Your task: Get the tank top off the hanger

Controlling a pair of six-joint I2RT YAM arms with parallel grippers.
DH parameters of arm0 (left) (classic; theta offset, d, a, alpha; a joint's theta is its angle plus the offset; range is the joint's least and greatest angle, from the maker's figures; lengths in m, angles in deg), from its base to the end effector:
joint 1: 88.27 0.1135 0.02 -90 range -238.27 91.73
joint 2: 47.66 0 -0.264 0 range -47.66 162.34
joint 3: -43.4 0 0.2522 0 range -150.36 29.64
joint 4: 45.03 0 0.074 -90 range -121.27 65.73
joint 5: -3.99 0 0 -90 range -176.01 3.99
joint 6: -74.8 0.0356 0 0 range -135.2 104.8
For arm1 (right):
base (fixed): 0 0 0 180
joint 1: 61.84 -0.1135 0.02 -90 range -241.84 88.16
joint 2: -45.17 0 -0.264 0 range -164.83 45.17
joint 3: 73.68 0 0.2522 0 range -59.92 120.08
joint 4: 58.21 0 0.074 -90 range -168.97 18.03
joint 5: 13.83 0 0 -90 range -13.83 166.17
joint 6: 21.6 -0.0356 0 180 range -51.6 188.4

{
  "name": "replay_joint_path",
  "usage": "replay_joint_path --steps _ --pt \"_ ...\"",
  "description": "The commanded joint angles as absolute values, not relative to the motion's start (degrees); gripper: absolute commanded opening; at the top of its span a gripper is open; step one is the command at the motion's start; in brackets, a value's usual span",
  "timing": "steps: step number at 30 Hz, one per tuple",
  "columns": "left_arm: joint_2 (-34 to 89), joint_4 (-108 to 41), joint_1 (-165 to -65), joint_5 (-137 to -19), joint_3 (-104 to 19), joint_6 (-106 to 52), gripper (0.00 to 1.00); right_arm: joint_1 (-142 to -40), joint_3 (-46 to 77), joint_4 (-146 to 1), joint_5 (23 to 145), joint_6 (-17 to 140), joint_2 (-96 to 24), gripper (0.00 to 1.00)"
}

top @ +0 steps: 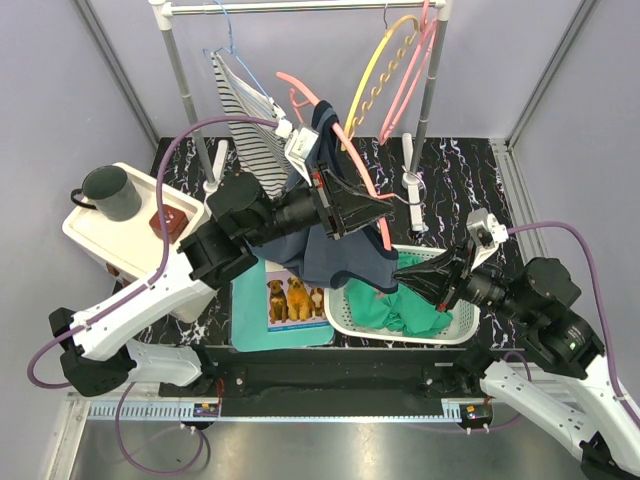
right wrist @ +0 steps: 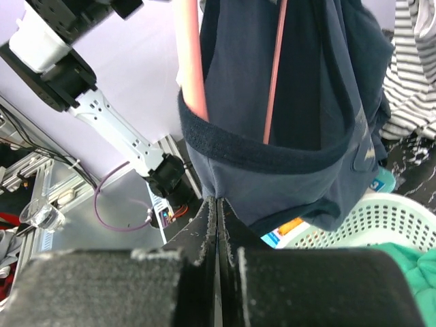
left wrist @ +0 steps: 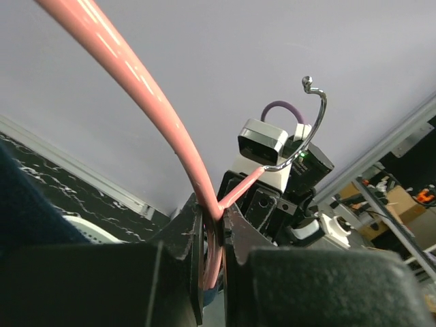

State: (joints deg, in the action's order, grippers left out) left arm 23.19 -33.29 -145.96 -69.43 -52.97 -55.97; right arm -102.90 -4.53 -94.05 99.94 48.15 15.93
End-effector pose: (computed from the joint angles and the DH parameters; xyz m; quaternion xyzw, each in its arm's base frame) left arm 0.1336 -0.2302 0.4973 0.2021 0.5874 -0.6478 0.4411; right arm 0.0580 0.0695 0.4118 -0.2687 0.6288 0.4859 0.5444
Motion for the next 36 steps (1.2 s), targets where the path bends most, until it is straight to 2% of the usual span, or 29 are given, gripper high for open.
replay_joint_path --steps 1,7,12,17,22,27,28,29,30,31,33,36 --pt "20.1 -36.98 -146.19 -74.74 -56.31 -50.63 0.0 -103.15 -6.92 -93.76 101.92 46.08 17.57 0.0" --pt "19.66 -37.85 -146.19 -84.24 -55.53 -47.27 0.0 -103.15 -14.47 -97.37 99.82 41.88 26.96 0.0" --pt "18.35 -45.67 -146.19 -87.85 -50.96 -53.86 0.0 -103.15 -22.46 -97.81 96.83 37.04 34.7 0.0" --pt "18.69 -54.9 -146.19 -88.56 -47.79 -61.42 0.0 -103.15 -27.92 -94.65 96.12 34.39 34.01 0.0" --pt "20.62 -62.18 -146.1 -86.36 -45.43 -71.15 0.0 -103.15 -28.28 -90.25 95.07 34.56 31.29 0.0" --pt "20.72 -64.93 -145.49 -79.51 -44.19 -78.2 0.0 -103.15 -26.26 -92.44 85.15 35.71 29.26 0.0" --pt "19.76 -64.14 -145.4 -77.33 -43.4 -79.95 0.0 -103.15 -25.56 -94.36 83.13 35.53 28.82 0.03" --pt "18.97 -63.61 -145.14 -76.17 -42.7 -80.67 0.0 -103.15 -25.21 -95.6 79.81 35.27 28.56 0.11" --pt "18.17 -63.0 -145.05 -75.12 -42.0 -81.11 0.0 -103.06 -25.03 -96.83 78.38 35.01 28.47 0.2" --pt "16.34 -61.43 -144.96 -72.93 -40.6 -81.81 0.0 -103.15 -24.33 -99.36 77.41 35.0 28.21 0.36" --pt "14.22 -59.31 -144.52 -70.46 -39.19 -81.91 0.0 -103.15 -23.19 -102.1 74.43 34.74 28.12 0.41" --pt "10.53 -51.34 -143.56 -62.31 -37.86 -79.98 0.0 -103.15 -19.68 -105.36 71.69 36.75 28.21 0.59"
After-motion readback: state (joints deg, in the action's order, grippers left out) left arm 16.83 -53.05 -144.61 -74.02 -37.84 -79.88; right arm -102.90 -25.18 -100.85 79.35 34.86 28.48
